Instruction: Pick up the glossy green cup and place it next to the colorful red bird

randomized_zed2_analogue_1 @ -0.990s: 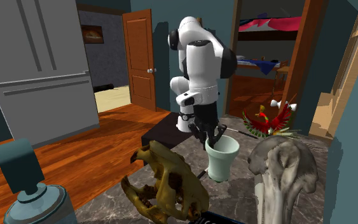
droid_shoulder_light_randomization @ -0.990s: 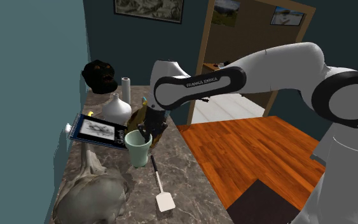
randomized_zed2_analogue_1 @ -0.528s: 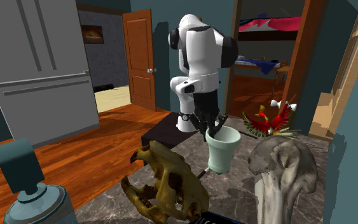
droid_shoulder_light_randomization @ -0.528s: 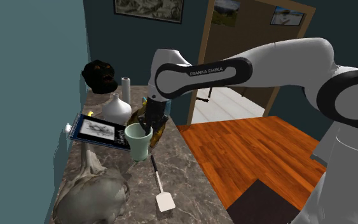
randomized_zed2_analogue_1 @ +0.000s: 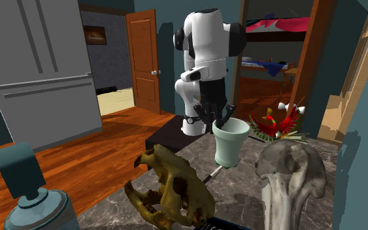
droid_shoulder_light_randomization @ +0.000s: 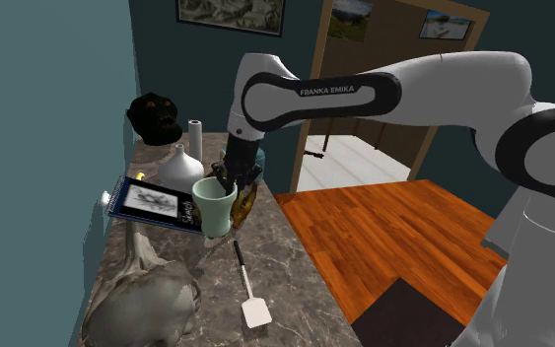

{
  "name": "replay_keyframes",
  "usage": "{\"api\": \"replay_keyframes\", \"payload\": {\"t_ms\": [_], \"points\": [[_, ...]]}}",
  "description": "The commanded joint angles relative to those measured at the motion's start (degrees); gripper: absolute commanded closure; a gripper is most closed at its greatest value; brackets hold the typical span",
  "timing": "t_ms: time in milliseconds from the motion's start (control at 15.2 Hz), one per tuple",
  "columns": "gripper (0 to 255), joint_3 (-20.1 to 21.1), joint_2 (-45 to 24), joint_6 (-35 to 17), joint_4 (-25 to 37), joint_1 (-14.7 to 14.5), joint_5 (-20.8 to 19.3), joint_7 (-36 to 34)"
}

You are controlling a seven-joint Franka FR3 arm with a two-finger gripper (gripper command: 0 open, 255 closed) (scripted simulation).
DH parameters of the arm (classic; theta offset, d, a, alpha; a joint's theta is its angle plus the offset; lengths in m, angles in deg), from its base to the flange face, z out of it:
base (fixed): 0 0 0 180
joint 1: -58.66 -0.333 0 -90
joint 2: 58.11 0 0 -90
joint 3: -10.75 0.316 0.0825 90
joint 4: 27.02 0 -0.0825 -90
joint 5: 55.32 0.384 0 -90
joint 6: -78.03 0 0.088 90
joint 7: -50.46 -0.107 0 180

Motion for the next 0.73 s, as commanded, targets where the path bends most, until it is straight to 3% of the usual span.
{"api": "replay_keyframes", "payload": {"t_ms": [0,660], "points": [[255,0.00,0.36,1.41,1.07,0.06,0.07,-0.04],[255,0.08,0.06,9.17,9.16,-0.11,-0.20,-0.90]]}}
